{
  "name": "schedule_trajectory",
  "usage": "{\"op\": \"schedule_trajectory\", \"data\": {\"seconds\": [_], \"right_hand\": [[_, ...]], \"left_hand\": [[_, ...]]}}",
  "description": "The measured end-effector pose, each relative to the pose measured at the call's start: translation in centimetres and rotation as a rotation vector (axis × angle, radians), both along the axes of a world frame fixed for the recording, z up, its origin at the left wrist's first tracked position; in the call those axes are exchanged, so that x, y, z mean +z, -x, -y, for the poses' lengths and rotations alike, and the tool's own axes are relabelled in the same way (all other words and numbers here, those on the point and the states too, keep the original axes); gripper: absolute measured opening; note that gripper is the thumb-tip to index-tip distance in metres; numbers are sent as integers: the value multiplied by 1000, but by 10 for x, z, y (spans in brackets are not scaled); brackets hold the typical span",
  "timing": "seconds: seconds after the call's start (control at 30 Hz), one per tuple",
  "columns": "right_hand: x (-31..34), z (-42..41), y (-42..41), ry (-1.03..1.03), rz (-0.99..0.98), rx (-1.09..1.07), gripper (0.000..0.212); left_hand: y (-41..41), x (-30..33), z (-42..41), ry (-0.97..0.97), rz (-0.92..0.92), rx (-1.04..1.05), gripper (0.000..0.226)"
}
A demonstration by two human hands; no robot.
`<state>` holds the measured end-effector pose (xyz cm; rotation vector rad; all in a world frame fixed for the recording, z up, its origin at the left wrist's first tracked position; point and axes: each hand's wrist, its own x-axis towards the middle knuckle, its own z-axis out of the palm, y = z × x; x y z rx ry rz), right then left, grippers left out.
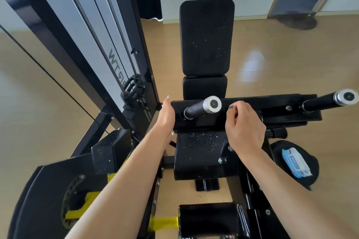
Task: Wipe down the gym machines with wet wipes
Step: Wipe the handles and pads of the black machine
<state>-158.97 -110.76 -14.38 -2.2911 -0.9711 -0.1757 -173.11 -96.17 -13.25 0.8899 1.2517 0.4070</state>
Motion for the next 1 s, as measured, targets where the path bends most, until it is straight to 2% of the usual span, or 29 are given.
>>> {"op": "schedule_trajectory", "data": {"seconds": [0.17, 0.2, 0.37, 0.47, 0.57, 0.67, 0.7, 0.83, 1.0], "right_hand": [[1, 1, 2, -11, -2, 8, 23], [1, 1, 3, -4, -5, 3, 22], [2, 0, 1, 24, -13, -18, 22], [2, 0, 1, 0, -4, -5, 23], [1, 0, 1, -18, 6, 7, 23], [2, 0, 1, -11, 10, 9, 23], [2, 0, 1, -4, 7, 6, 23], [3, -2, 1, 33, 3, -18, 23], [3, -1, 0, 49, 17, -35, 29]], "left_hand": [[3, 6, 38, -283, -75, 35, 58], [1, 4, 29, -263, -72, 47, 57], [-3, -2, -23, 74, -18, 34, 40], [-7, 3, -23, 114, -5, 36, 43], [-11, 11, -12, -2, 19, 50, 44], [-9, 8, -7, -248, -22, -77, 55], [-7, 5, -7, -267, -34, -79, 53], [1, -17, -9, -19, 5, 80, 35], [13, -31, 23, 47, 42, 146, 32]]}}
